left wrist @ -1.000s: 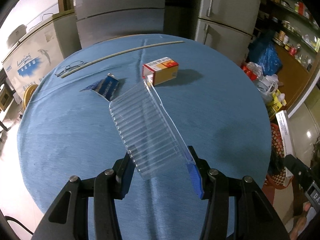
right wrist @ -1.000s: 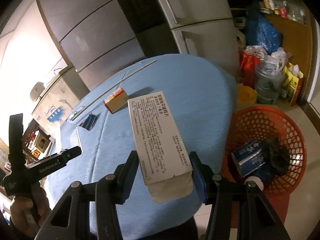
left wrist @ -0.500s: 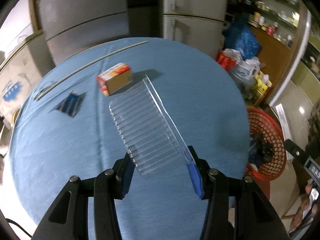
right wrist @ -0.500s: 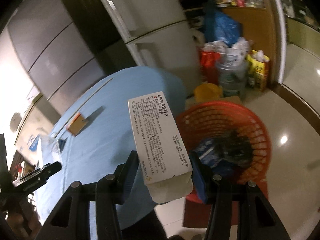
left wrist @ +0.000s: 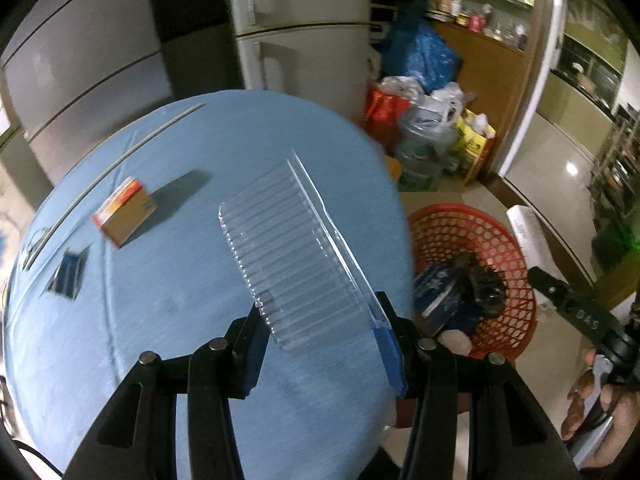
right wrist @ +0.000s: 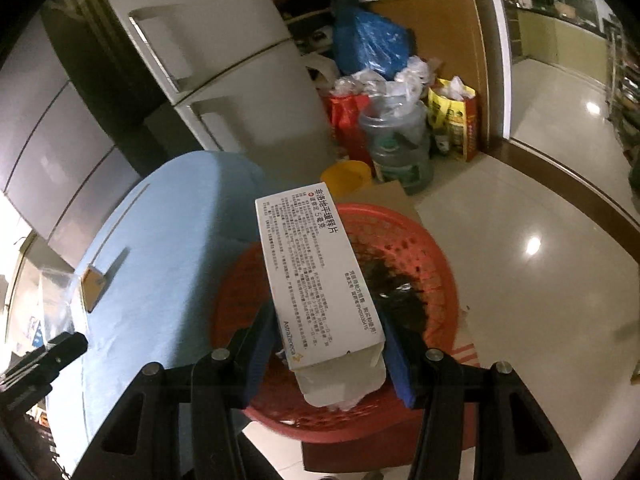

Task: Collect trash
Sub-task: 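Release the medicine box with the right tool while the left tool drops the plastic tray into the basket, then return both open tools toward the table, then grasp the red-and-white medicine box with the right tool while the left tool grasps the blue wrapper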

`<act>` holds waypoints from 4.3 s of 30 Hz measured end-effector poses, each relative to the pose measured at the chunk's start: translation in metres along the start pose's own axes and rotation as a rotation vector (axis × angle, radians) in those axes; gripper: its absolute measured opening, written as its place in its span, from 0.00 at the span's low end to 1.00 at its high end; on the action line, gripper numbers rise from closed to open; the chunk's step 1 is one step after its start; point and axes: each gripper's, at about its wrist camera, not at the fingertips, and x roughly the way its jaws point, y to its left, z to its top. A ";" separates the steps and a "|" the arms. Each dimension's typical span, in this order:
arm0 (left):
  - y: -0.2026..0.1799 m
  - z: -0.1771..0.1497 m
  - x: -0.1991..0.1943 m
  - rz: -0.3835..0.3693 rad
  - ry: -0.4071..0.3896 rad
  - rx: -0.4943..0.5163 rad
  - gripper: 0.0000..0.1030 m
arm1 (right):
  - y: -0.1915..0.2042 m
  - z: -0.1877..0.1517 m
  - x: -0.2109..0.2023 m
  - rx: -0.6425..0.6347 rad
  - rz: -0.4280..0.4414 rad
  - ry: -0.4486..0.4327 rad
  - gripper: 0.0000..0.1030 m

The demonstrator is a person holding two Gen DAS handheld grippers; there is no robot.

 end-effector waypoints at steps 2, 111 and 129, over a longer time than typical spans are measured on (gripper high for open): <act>-0.010 0.006 0.003 -0.013 0.001 0.020 0.50 | -0.006 0.002 0.005 0.009 -0.010 0.010 0.53; 0.316 -0.121 -0.002 0.363 0.068 -0.610 0.75 | 0.337 -0.100 0.057 -0.719 0.177 0.184 0.74; 0.334 -0.133 0.009 0.427 0.031 -0.658 1.00 | 0.463 -0.049 0.131 -0.930 0.232 0.115 1.00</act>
